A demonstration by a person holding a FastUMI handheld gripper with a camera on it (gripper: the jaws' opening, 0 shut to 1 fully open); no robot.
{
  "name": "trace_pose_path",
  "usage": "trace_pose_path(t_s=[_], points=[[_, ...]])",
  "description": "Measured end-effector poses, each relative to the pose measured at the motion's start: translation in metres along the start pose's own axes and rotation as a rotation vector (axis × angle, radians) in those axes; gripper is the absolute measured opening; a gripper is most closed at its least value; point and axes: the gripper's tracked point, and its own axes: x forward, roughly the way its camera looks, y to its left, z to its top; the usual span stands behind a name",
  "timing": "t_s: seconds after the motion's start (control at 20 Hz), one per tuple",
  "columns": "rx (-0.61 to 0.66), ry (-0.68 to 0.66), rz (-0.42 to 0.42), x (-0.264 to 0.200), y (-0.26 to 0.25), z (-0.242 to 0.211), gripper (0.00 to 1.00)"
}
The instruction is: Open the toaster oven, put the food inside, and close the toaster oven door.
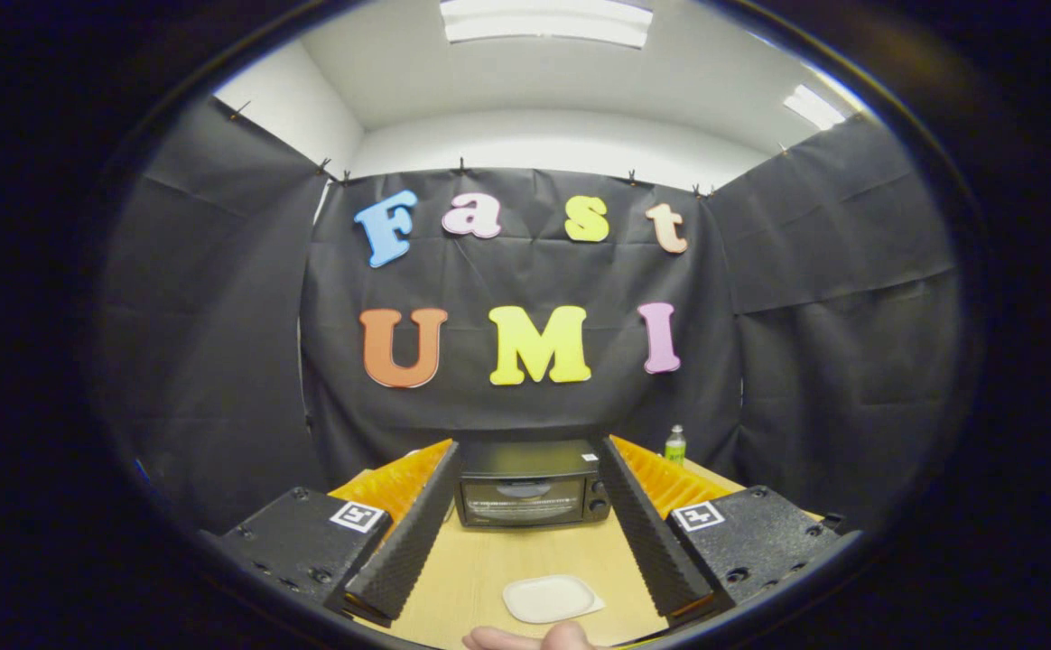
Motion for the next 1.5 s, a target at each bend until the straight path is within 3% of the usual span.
trace_pose_path(t_s=[1.5], points=[[0.02, 0.005, -0.004, 0.008, 0.001, -0.004, 1.0]])
